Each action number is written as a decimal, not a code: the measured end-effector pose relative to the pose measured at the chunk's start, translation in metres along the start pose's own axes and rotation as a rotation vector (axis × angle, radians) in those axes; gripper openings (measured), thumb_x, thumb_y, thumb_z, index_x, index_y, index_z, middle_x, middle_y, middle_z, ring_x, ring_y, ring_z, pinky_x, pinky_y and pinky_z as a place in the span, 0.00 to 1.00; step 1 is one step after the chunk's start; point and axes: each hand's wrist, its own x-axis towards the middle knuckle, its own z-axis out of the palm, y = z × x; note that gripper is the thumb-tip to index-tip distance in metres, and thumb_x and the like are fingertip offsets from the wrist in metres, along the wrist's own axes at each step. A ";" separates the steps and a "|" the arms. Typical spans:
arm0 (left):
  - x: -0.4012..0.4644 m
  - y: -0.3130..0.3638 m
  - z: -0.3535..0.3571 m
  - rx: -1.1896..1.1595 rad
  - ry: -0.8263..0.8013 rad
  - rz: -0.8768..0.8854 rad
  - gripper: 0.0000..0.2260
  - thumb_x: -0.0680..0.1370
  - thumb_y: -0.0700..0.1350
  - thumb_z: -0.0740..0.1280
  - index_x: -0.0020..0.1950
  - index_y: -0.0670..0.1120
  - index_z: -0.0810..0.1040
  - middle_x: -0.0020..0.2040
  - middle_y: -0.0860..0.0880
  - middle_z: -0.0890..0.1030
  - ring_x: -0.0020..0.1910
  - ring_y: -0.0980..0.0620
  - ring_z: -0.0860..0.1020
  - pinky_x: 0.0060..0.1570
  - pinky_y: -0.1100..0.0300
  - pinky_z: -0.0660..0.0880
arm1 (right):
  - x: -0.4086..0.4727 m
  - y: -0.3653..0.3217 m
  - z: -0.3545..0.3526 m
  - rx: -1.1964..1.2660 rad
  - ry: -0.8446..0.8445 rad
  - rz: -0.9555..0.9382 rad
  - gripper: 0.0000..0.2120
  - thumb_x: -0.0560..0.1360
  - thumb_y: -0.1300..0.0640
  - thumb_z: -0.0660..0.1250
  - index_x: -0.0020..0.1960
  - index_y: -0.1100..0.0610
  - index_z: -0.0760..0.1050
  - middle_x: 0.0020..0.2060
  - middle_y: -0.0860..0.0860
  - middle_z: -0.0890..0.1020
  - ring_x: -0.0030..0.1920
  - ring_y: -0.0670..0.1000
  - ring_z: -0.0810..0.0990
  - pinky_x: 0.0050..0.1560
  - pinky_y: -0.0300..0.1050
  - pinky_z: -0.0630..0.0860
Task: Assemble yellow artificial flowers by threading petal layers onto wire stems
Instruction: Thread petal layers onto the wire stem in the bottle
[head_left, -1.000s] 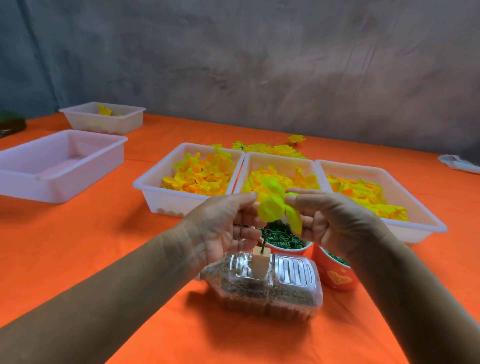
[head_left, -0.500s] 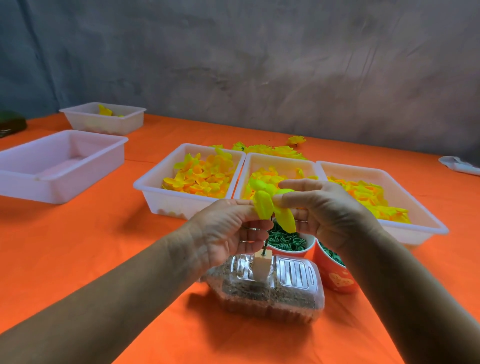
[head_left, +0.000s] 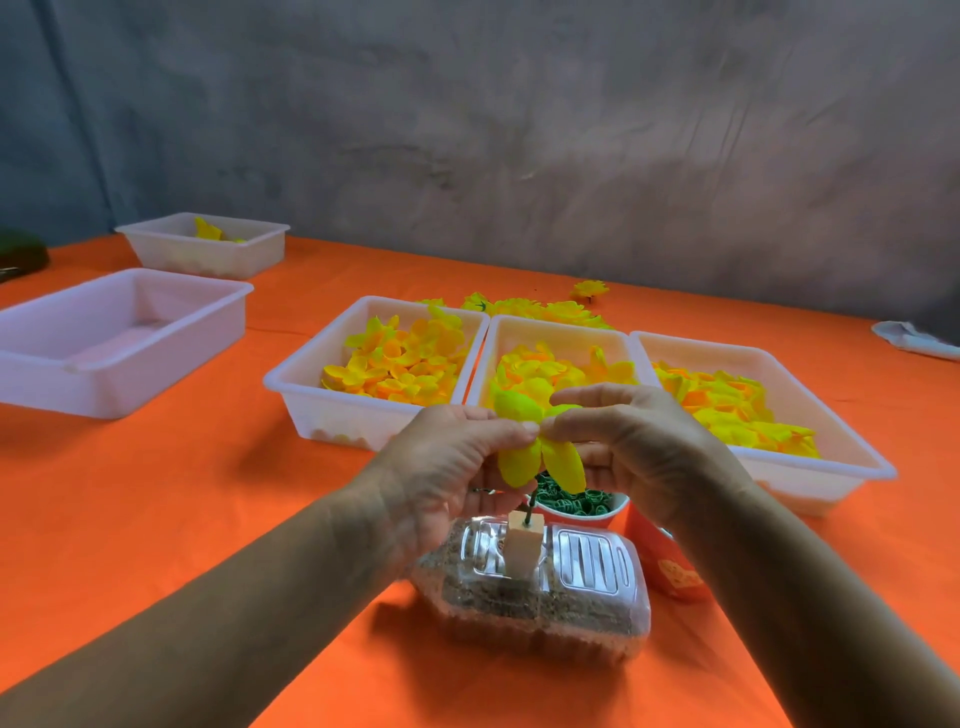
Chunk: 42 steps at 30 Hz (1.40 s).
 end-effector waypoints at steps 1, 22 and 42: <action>0.001 -0.001 -0.001 -0.013 0.006 -0.014 0.09 0.73 0.41 0.70 0.51 0.40 0.79 0.32 0.46 0.82 0.27 0.52 0.79 0.26 0.63 0.75 | 0.001 0.001 -0.002 0.026 -0.014 0.019 0.12 0.67 0.68 0.72 0.49 0.59 0.77 0.30 0.55 0.83 0.25 0.48 0.80 0.28 0.38 0.77; 0.006 -0.009 -0.003 -0.073 -0.059 -0.019 0.10 0.71 0.37 0.69 0.52 0.42 0.79 0.31 0.49 0.81 0.26 0.56 0.78 0.26 0.64 0.74 | 0.006 0.015 -0.008 0.263 -0.156 0.135 0.23 0.57 0.68 0.70 0.52 0.62 0.76 0.35 0.59 0.84 0.28 0.53 0.82 0.26 0.41 0.78; 0.008 -0.012 -0.001 -0.090 -0.029 -0.042 0.04 0.73 0.42 0.68 0.46 0.44 0.79 0.29 0.48 0.81 0.25 0.56 0.77 0.26 0.65 0.74 | 0.007 0.022 -0.007 0.265 -0.136 0.175 0.20 0.68 0.70 0.67 0.60 0.64 0.73 0.36 0.60 0.84 0.29 0.54 0.82 0.29 0.45 0.80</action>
